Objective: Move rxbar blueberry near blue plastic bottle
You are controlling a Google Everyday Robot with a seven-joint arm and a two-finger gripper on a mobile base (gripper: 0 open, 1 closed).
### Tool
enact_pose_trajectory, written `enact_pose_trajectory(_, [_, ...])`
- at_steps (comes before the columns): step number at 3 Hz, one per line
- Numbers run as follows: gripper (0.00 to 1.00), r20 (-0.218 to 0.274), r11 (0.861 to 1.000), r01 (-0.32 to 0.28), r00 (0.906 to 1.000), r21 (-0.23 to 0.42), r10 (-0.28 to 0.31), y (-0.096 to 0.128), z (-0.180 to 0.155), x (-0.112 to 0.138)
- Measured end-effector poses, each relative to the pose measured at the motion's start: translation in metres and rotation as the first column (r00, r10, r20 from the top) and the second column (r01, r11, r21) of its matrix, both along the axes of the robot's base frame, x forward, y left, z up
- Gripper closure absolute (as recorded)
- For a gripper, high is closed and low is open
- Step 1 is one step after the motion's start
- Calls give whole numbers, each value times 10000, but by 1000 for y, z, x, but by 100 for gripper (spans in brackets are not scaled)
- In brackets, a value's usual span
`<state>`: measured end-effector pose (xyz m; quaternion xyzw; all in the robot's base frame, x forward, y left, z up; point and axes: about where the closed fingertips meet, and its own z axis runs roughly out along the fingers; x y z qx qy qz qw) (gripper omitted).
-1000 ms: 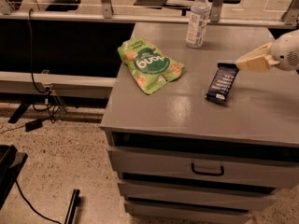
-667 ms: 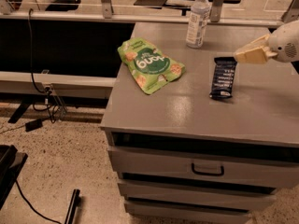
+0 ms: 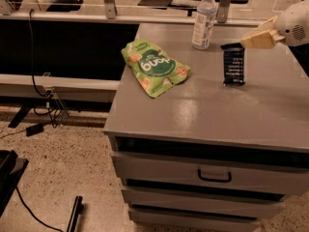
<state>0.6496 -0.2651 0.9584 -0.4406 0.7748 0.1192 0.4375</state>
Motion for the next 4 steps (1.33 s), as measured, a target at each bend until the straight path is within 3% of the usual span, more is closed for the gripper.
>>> enact_pose_trajectory(2, [100, 315, 9995, -90, 9995, -295, 99, 0, 19, 24])
enact_pose_trajectory(4, [100, 397, 9996, -293, 9988, 48, 291, 12, 15, 66])
